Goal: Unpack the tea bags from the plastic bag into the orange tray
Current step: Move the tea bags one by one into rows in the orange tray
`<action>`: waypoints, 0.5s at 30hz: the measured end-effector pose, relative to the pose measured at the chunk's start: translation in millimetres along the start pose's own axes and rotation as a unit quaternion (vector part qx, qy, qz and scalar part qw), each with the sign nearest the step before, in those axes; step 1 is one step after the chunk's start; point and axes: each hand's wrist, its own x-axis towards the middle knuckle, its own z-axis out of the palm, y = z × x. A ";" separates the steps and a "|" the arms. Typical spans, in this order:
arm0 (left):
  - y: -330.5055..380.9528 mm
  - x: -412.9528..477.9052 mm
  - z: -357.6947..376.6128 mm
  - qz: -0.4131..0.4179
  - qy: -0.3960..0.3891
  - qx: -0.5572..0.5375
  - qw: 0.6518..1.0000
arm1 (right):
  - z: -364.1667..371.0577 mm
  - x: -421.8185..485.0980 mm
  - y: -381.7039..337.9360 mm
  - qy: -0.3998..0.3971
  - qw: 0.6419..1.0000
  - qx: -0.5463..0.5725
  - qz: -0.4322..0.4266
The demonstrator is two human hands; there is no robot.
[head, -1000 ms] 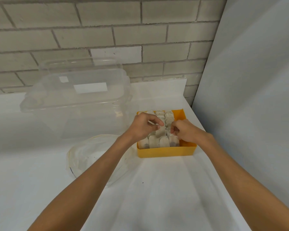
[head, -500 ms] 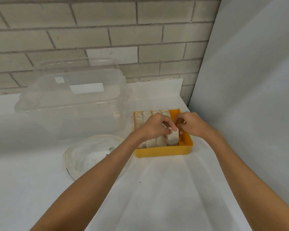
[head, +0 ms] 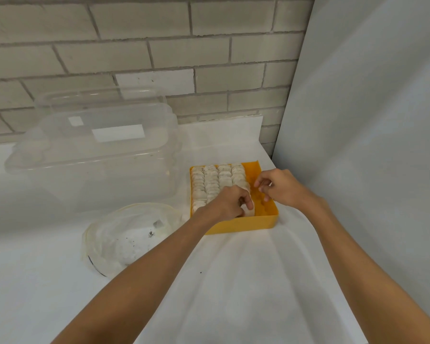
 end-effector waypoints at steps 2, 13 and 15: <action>-0.6 1.7 1.9 0.001 0.004 0.016 1.000 | -0.3 -0.5 -1.2 0.002 1.000 0.002 0.002; -8.9 -1.7 -3.1 0.031 0.065 0.060 0.996 | -4.5 -2.0 -15.9 0.018 1.000 0.005 -0.012; -9.4 -12.1 -13.7 0.036 0.091 0.041 0.994 | -5.5 -1.6 -23.7 0.027 0.999 0.006 -0.021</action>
